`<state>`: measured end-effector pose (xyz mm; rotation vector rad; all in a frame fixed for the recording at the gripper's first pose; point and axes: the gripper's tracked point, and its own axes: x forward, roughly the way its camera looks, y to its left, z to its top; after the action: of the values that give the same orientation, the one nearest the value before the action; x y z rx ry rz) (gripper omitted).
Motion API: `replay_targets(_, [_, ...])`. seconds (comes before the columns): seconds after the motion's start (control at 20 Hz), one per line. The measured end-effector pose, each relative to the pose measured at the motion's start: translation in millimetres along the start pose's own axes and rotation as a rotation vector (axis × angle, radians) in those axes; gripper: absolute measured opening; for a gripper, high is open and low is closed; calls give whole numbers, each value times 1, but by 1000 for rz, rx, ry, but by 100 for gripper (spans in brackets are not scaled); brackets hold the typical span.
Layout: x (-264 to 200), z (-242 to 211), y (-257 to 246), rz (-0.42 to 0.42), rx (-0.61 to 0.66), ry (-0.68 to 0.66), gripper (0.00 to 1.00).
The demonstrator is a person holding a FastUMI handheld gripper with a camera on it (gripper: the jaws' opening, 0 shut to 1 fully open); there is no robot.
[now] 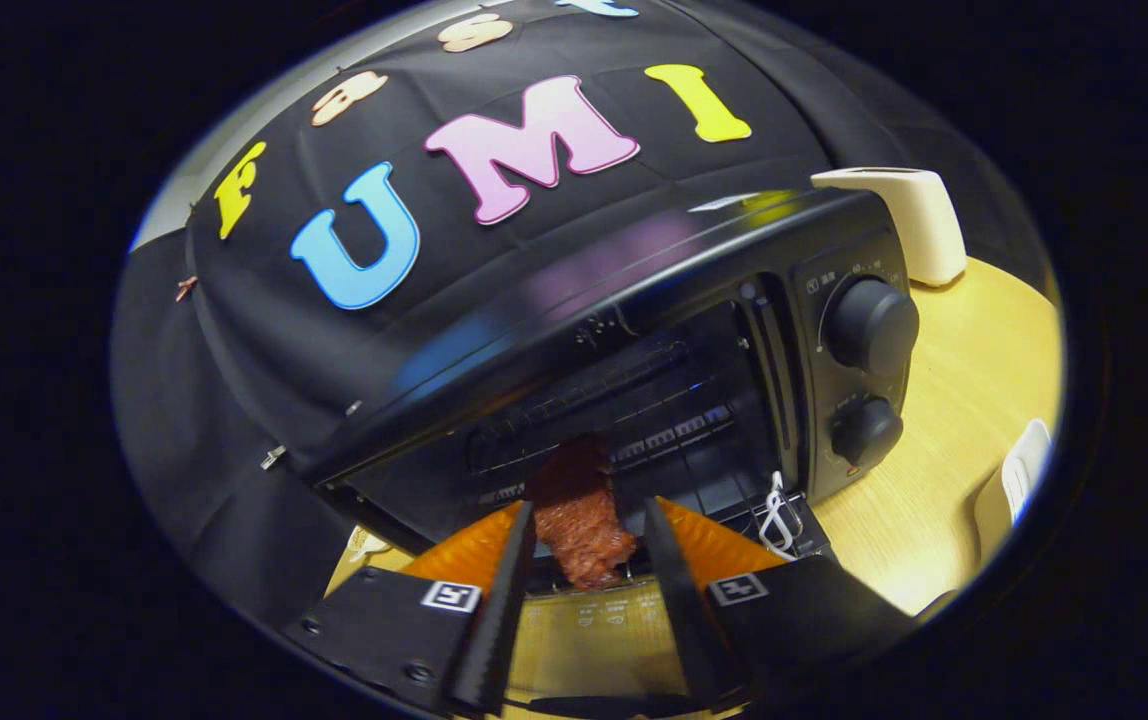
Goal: Open the toaster oven, put the food inside, and close the toaster oven door.
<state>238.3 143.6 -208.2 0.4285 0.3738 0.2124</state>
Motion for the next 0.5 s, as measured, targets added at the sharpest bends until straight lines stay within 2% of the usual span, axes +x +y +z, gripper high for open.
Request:
replay_targets(0.1, [-12, -2, 2, -5, -55, 8, 98])
replay_targets(0.25, [-35, -8, 10, -7, -113, 41, 98])
replay_targets(0.5, [-82, -24, 13, -54, -226, 120, 98])
